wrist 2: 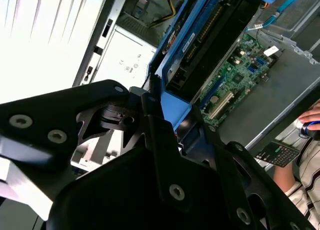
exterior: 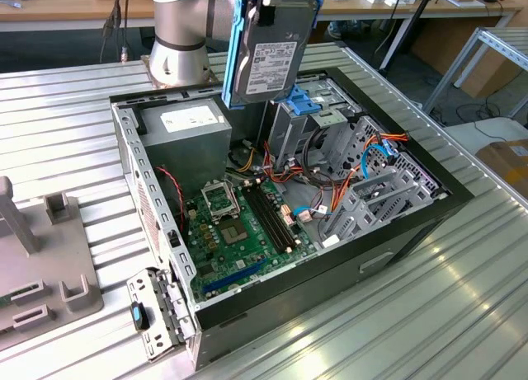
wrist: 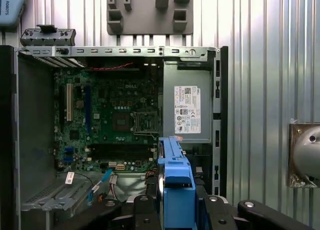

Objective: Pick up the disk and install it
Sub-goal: 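Pick up the disk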

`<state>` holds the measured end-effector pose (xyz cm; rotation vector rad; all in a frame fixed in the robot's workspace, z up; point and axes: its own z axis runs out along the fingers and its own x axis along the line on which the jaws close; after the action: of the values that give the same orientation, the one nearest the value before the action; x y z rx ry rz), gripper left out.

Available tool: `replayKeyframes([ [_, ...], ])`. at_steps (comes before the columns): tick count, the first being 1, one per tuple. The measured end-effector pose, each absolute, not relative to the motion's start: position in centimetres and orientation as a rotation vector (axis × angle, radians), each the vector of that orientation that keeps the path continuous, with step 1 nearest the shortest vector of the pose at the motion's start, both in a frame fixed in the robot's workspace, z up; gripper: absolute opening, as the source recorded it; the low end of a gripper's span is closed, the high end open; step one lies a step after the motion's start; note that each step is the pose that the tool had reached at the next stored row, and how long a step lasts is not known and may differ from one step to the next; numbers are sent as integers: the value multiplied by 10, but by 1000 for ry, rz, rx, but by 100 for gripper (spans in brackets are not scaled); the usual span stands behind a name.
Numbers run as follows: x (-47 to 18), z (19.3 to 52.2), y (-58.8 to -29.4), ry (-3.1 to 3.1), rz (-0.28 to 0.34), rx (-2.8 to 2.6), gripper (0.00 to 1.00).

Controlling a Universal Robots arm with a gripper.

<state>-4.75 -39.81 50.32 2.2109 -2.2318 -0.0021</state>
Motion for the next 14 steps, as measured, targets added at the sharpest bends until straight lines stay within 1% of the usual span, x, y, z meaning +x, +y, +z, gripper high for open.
replayKeyframes([
  [4,-48,503,-416,-2232,-2,2211,37],
  [9,-48,503,-448,-2232,-2,2211,37],
  [14,-48,503,-473,-2234,-7,2213,37],
])
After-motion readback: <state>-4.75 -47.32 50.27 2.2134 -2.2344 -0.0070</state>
